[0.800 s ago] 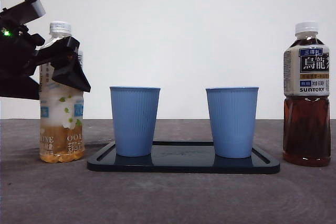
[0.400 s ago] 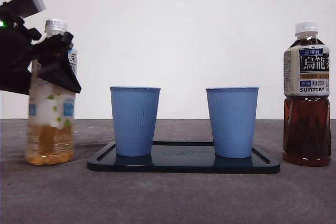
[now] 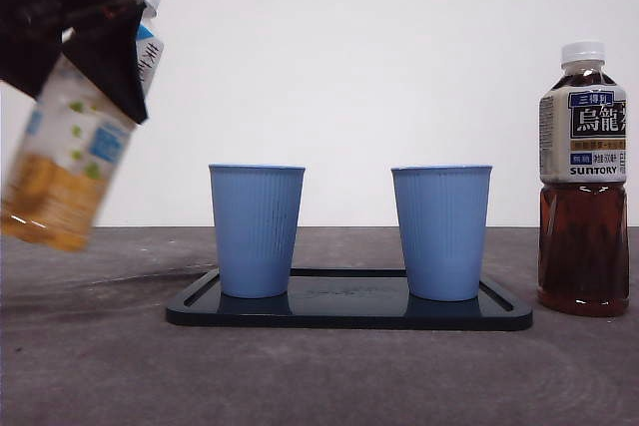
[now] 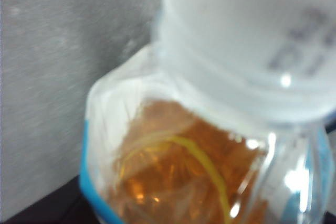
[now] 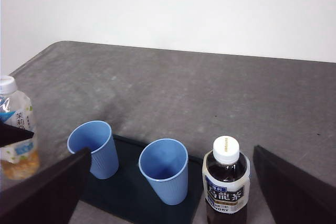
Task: Pour the drink into the cup
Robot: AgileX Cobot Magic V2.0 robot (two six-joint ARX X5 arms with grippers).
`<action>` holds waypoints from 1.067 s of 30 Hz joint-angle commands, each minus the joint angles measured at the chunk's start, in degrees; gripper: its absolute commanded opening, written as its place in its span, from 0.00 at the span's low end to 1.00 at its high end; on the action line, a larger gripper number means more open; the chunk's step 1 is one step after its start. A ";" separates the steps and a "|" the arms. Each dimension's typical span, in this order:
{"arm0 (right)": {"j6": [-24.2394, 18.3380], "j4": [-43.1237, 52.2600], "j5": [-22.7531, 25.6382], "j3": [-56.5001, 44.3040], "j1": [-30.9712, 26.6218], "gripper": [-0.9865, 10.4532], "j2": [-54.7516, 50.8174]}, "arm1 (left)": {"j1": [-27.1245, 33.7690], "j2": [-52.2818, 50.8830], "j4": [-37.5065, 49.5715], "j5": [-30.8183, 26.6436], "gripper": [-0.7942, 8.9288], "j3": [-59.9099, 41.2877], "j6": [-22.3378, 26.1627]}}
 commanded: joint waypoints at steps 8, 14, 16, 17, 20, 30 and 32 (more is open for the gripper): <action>0.57 0.35 -0.24 1.14 0.33 0.52 0.33 | -5.66 10.36 -16.57 -16.59 0.32 17.62 5.49; 0.57 0.33 -0.24 1.14 0.33 0.52 0.33 | -9.99 17.27 -21.33 -25.79 0.32 22.64 7.45; 0.57 0.28 -0.24 1.14 0.33 0.52 0.33 | -11.32 19.23 -22.21 -28.04 0.33 23.56 8.09; 0.57 0.26 -0.31 1.14 0.33 0.52 0.33 | -11.96 20.17 -22.25 -29.73 0.33 23.87 8.09; 0.57 0.26 -1.22 1.14 0.33 0.52 0.33 | -14.01 22.47 -22.32 -36.63 0.34 24.30 8.79; 0.57 0.26 -1.22 1.14 0.33 0.52 0.35 | -18.86 27.02 -23.61 -52.39 0.34 24.59 10.45; 0.57 0.26 -1.22 1.14 0.33 0.52 0.35 | -19.82 27.45 -23.76 -54.36 0.34 24.59 11.04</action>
